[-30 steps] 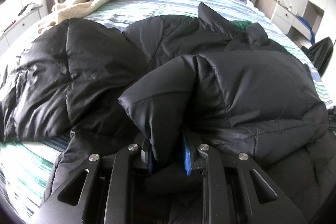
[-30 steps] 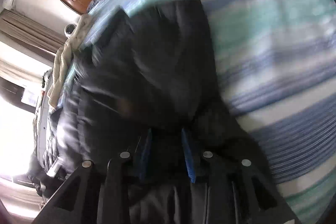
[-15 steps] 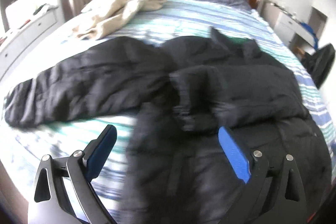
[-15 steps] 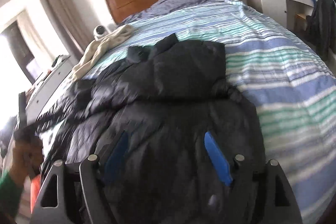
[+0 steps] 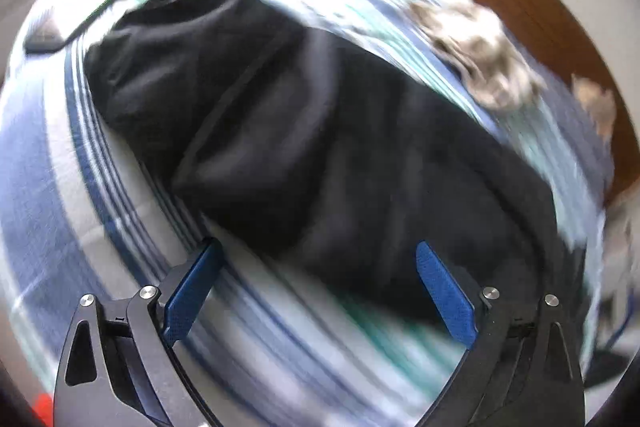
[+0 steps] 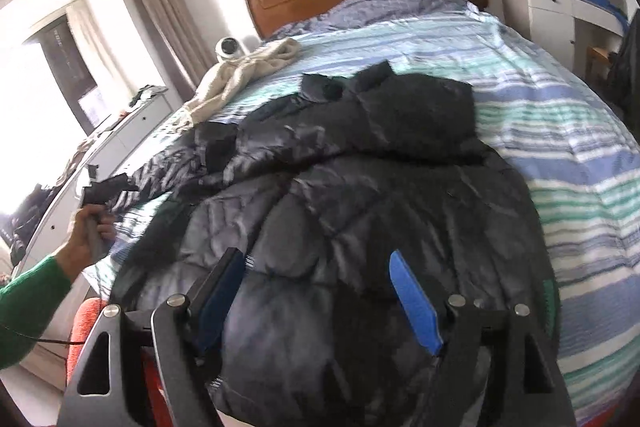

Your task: Fold large clothes

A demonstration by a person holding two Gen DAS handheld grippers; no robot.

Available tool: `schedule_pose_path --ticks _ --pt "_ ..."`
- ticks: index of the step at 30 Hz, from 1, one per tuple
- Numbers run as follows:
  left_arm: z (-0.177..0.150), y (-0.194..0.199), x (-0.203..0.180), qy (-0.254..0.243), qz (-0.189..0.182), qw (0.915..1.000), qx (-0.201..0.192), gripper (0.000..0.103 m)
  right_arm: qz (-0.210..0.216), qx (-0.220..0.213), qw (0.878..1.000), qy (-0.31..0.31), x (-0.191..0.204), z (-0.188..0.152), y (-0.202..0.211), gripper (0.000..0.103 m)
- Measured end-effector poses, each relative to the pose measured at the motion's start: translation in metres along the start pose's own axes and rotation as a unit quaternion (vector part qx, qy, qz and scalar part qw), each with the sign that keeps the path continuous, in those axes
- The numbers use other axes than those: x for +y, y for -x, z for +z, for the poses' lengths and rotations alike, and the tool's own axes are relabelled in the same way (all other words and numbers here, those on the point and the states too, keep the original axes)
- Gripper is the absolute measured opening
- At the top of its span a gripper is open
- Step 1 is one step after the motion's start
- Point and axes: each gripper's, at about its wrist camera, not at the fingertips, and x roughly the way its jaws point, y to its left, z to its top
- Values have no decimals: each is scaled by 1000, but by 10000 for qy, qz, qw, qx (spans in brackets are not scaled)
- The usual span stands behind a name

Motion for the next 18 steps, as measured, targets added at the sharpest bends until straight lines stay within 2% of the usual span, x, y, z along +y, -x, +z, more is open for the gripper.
schedule_pose_path --ticks 5,7,8,9,10,12,14,16,18 --pt "23 -12 7 870 -125 9953 -416 102 70 -28 9993 356 26 -1 7 77" --pt "26 -15 7 1061 -251 9926 -539 95 32 4 9991 433 29 -6 7 77" --pt "27 -16 5 1057 -270 9924 -577 63 7 52 9991 424 29 -9 6 77" --pt "29 -20 4 958 -321 9935 -522 18 3 83 9992 388 27 -12 5 77" --pt "31 -24 0 800 -445 9950 -400 7 20 102 9994 344 26 -14 5 77" --pt "30 -16 -9 495 -265 9974 -441 5 55 121 9996 244 21 -19 6 77" --pt "32 1 -32 -39 -68 9977 -669 4 60 96 9998 187 17 -22 9 77" --pt "34 24 -59 -525 -71 9942 -940 3 59 32 9999 136 12 -23 14 77" --pt "34 48 -95 -1047 -116 9868 -1230 3 55 12 9999 92 6 -22 17 77"
